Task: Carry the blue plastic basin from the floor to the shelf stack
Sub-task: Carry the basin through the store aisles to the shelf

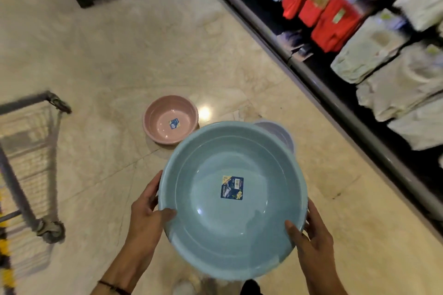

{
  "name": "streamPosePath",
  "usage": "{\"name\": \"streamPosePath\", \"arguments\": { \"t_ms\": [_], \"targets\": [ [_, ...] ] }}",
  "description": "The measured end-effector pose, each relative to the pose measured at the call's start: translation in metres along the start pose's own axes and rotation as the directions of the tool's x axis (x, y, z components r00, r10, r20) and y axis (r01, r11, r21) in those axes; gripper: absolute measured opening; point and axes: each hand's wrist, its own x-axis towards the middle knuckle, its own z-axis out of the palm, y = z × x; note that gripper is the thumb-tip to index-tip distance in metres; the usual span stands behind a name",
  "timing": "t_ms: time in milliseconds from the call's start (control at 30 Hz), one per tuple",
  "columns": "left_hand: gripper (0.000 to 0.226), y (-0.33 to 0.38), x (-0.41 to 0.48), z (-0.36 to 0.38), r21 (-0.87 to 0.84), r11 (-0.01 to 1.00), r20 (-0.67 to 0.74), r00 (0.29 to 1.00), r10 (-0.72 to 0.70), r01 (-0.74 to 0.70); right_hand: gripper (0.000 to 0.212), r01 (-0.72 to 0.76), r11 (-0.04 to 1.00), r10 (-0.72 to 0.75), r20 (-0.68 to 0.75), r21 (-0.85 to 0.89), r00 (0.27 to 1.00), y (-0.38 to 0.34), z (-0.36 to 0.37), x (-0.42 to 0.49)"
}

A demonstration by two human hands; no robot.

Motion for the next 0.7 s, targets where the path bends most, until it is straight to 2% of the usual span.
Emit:
{"name": "streamPosePath", "arguments": {
  "t_ms": [133, 400, 700],
  "targets": [
    [0.100, 0.086, -0.039, 0.018, 0.030, 0.998, 0.052, 0.998, 0.045, -0.047, 0.072, 0.054, 0.998, -0.050, -0.067, 0.045, 0.996, -0.080, -0.037, -0.033],
    [0.096, 0.238, -0.134, 0.066, -0.015, 0.994, 0.138, 0.985, 0.107, -0.106, 0.060, 0.091, 0.971, -0.064, -0.126, 0.221, 0.990, -0.220, -0.109, -0.092],
    [0.087, 0.334, -0.193, 0.132, -0.102, 0.987, 0.131, 0.982, 0.139, -0.126, 0.057, 0.170, 0.955, -0.116, -0.221, 0.245, 0.968, -0.341, -0.168, -0.072]
  ]
}}
